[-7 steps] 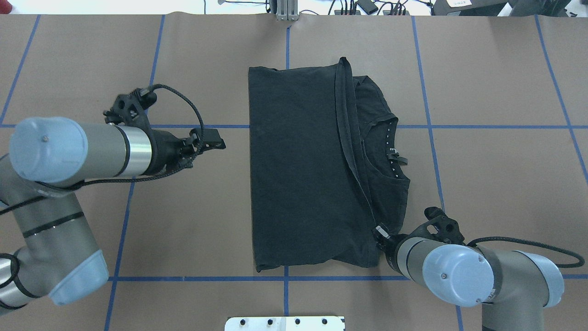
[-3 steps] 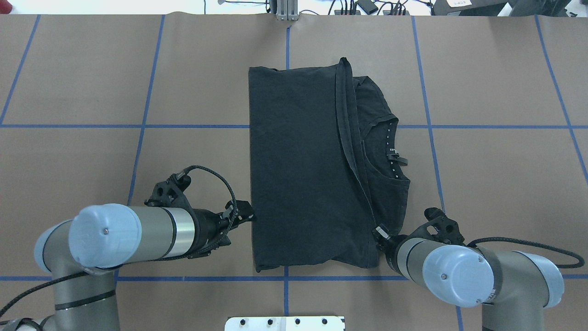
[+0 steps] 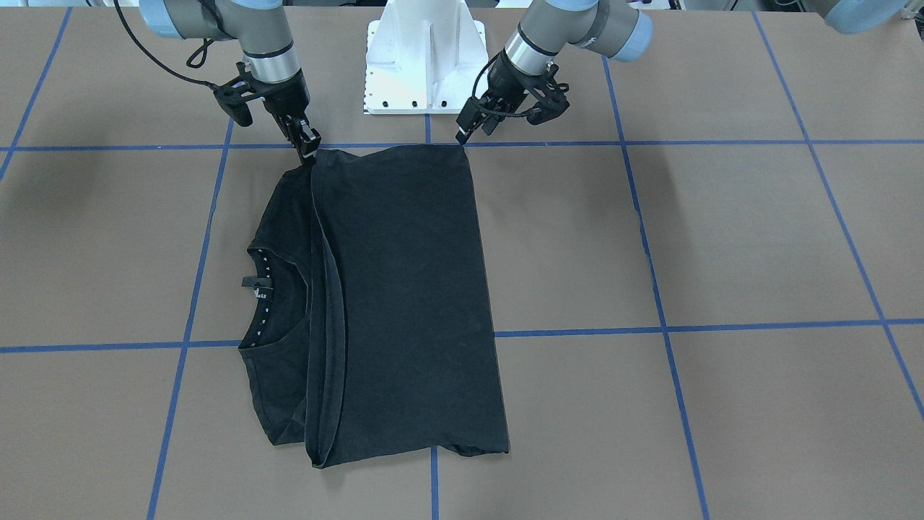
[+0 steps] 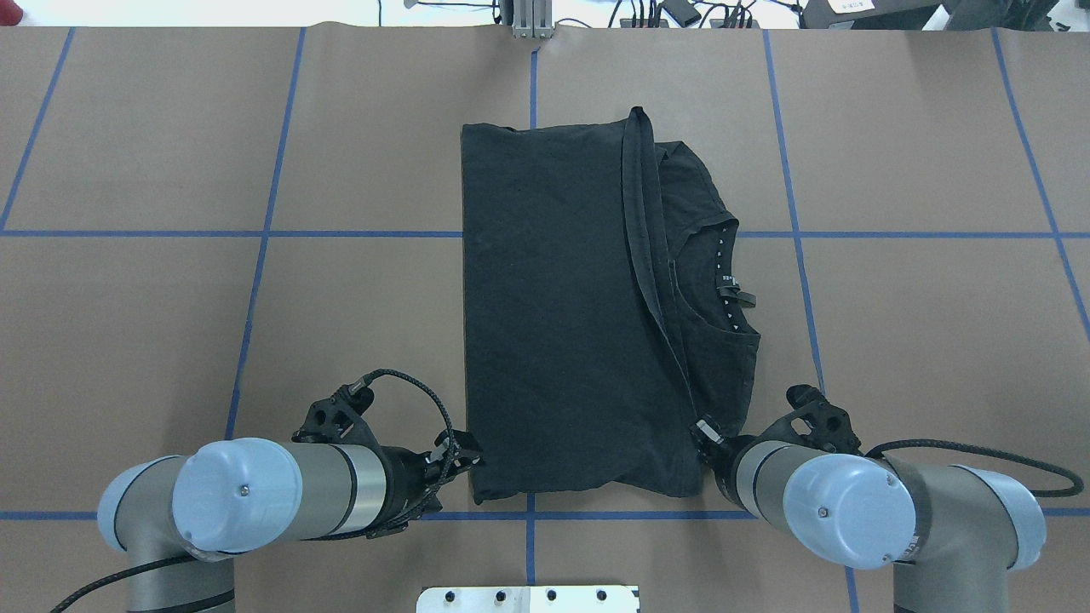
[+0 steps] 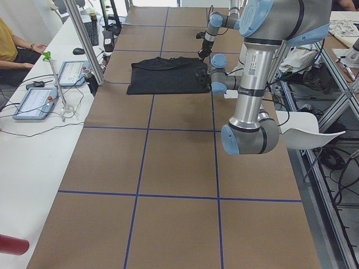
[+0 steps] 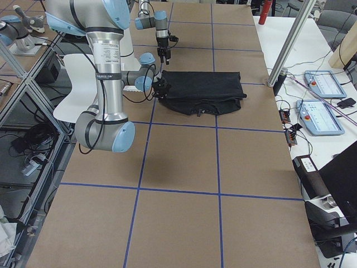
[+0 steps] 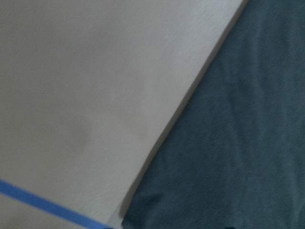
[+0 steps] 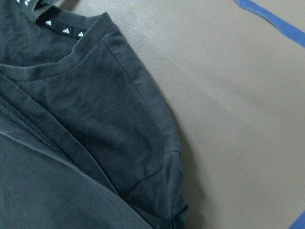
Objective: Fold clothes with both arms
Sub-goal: 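Move the left gripper to the shirt's edge nearest the robot and grasp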
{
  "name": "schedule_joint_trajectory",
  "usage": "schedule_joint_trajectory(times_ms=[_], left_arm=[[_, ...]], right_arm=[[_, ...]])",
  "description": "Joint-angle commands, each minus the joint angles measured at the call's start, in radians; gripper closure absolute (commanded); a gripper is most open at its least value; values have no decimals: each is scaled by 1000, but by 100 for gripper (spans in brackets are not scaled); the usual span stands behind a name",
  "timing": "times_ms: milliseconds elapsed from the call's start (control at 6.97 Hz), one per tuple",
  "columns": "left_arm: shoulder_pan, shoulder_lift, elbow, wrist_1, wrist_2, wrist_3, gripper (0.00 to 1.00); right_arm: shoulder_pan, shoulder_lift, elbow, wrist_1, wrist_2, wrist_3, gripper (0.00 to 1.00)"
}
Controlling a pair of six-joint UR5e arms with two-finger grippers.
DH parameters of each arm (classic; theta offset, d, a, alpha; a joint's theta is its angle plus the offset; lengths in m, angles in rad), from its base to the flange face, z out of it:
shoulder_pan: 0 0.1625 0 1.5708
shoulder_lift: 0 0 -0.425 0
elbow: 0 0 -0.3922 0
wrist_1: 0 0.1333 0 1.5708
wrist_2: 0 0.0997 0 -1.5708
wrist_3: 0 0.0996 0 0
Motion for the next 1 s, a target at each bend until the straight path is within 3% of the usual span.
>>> schedule_joint_trajectory(times_ms=[0, 574, 861], left_arm=[[18, -11, 30, 0, 8, -9, 25], [19, -67, 95, -1, 8, -7, 33], [21, -67, 111, -1, 8, -9, 41]], right_arm=[[-1, 0, 0, 0, 0, 0, 100], [1, 1, 2, 0, 0, 0, 100], [1, 1, 2, 0, 2, 0, 100]])
